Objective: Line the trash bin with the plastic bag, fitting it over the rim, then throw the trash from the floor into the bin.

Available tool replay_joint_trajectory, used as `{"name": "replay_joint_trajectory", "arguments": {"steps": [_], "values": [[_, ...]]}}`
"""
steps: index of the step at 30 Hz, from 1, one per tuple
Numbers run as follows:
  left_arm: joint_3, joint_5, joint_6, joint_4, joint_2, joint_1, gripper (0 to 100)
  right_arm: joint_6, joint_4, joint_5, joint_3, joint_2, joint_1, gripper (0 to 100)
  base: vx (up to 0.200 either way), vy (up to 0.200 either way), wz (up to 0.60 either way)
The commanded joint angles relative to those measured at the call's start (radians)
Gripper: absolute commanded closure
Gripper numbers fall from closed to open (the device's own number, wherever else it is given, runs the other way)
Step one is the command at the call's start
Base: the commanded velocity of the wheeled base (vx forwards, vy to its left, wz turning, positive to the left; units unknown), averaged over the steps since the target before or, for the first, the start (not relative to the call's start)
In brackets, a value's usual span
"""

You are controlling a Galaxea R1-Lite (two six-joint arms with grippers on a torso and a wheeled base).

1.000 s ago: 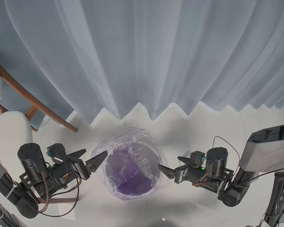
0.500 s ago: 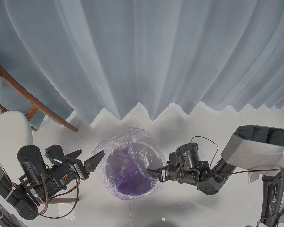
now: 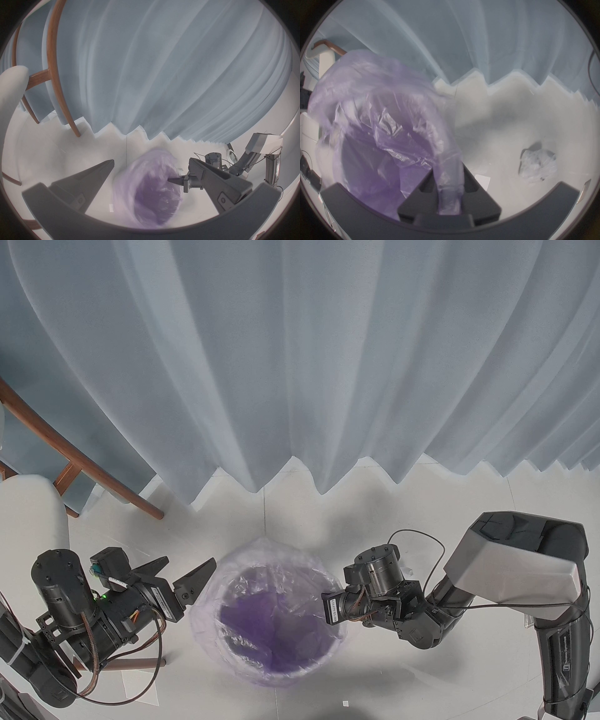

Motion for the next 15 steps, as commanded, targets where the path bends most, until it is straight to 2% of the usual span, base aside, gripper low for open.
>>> {"name": "replay_joint_trajectory", "arguments": {"steps": [1, 5, 6, 8, 15], "values": [[-0.004, -0.010, 0.005, 0.001, -0.023, -0.020, 0, 0.003, 0.003, -0.001, 0.025, -0.080, 0.000, 100, 0.000, 0.000, 0.00], [-0.010, -0.038, 0.010, 0.008, -0.035, -0.025, 0, 0.003, 0.022, 0.007, 0.087, -0.184, 0.000, 100, 0.000, 0.000, 0.00], [-0.019, -0.113, 0.014, 0.014, -0.043, -0.017, 0, -0.001, 0.040, 0.022, 0.154, -0.272, 0.002, 100, 0.000, 0.000, 0.00], [-0.029, -0.150, 0.030, 0.035, -0.044, -0.026, 0, -0.004, 0.048, 0.036, 0.213, -0.328, 0.005, 100, 0.000, 0.000, 0.00], [-0.055, -0.191, 0.102, 0.166, -0.041, -0.106, 0, -0.027, 0.045, 0.042, 0.372, -0.436, 0.025, 100, 0.000, 0.000, 0.00]]}}
